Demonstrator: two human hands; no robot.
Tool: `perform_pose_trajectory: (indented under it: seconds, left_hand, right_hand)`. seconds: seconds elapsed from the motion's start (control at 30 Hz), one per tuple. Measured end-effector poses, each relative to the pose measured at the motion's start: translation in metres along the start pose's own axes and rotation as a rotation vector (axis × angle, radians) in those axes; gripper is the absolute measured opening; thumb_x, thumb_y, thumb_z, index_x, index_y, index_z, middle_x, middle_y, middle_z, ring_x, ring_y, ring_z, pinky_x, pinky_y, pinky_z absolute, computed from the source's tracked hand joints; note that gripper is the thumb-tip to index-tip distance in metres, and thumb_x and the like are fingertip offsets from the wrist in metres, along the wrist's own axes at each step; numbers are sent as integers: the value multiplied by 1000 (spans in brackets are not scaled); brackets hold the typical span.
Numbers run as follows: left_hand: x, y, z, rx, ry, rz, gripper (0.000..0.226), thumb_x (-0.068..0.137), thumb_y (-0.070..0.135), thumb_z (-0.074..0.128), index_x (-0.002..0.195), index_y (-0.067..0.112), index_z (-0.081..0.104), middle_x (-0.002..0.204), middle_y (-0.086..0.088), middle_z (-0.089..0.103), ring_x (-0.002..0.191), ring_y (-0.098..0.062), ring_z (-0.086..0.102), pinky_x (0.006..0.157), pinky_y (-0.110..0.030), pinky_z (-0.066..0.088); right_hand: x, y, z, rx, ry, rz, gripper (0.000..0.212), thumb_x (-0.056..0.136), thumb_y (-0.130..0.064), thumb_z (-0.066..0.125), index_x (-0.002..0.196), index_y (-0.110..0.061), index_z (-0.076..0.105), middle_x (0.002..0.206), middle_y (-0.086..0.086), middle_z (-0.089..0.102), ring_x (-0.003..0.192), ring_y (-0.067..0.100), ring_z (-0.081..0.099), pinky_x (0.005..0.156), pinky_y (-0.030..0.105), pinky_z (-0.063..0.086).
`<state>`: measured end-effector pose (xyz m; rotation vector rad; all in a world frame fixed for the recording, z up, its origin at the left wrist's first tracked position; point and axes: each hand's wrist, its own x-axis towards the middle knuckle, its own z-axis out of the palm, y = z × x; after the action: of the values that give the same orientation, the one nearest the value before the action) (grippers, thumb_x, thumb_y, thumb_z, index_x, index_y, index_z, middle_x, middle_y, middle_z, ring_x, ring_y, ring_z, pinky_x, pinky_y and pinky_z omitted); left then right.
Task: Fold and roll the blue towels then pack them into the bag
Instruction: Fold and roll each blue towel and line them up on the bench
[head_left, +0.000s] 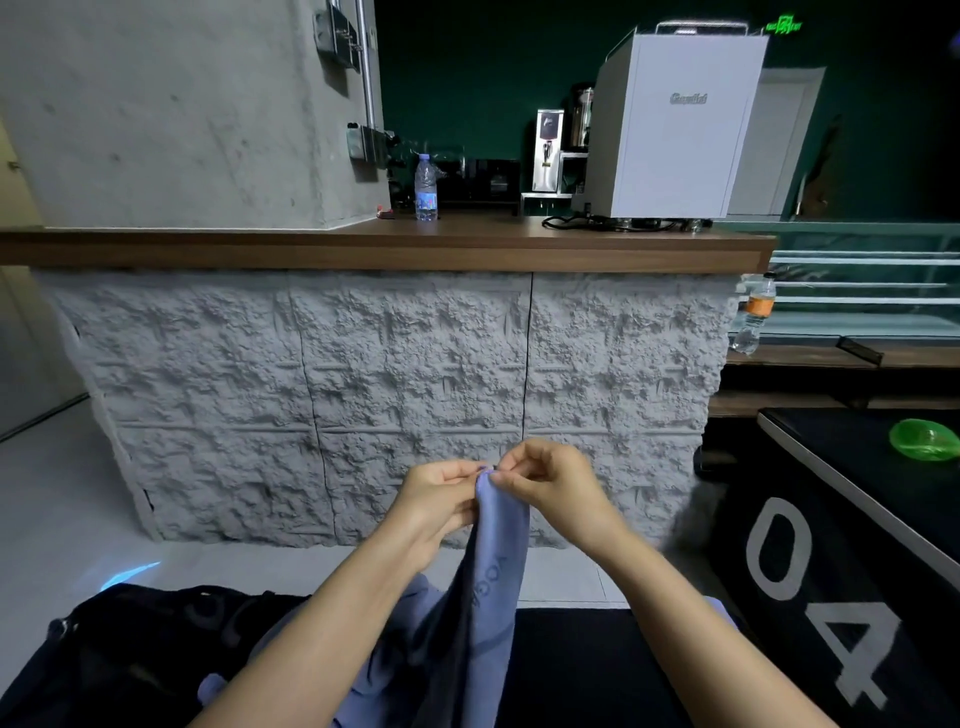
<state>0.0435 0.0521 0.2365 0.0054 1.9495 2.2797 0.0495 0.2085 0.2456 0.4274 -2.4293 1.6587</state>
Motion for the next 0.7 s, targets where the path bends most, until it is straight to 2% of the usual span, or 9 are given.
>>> perform_pose_trajectory:
  seconds: [0.2,0.33,0.5,0.63,0.7]
  left_hand:
    - [-7,3,-7,96,-15,47,9,89,8,61,89,13,68,80,1,72,69,-4,68,58,-16,51]
    - [-11,4,-6,186,-25,119,3,83,19,69,85,18,71,82,1,74,76,-4,67,66,-19,49]
    - [-2,15,-7,211,53,207,6,82,6,68,83,12,70,74,-2,71,66,-5,61,61,-14,45]
    - [22,35,-21,223,145,233,8,83,5,67,82,13,69,71,1,68,60,-3,58,57,-14,44]
    - [36,42,-37,212,196,226,10,83,5,67,80,15,68,76,-2,68,66,-10,59,59,-19,45]
  right_hand:
    - [1,0,6,-86,71,-20,18,78,-13,74,68,-23,64,63,6,65,56,8,52,57,25,43]
    - [-2,2,6,-32,79,-28,18,78,-10,74,69,-22,63,60,1,61,55,8,50,55,23,41]
    - [-9,6,-3,195,-109,-66,12,84,-8,69,77,-11,60,62,1,53,58,9,44,54,17,35]
    - [-21,25,-19,118,-181,-56,18,82,-17,74,72,-11,60,67,-2,53,64,8,47,60,24,37]
    - [-28,37,-28,48,-191,-63,19,78,-21,77,69,-16,61,68,-6,57,68,5,51,67,19,39]
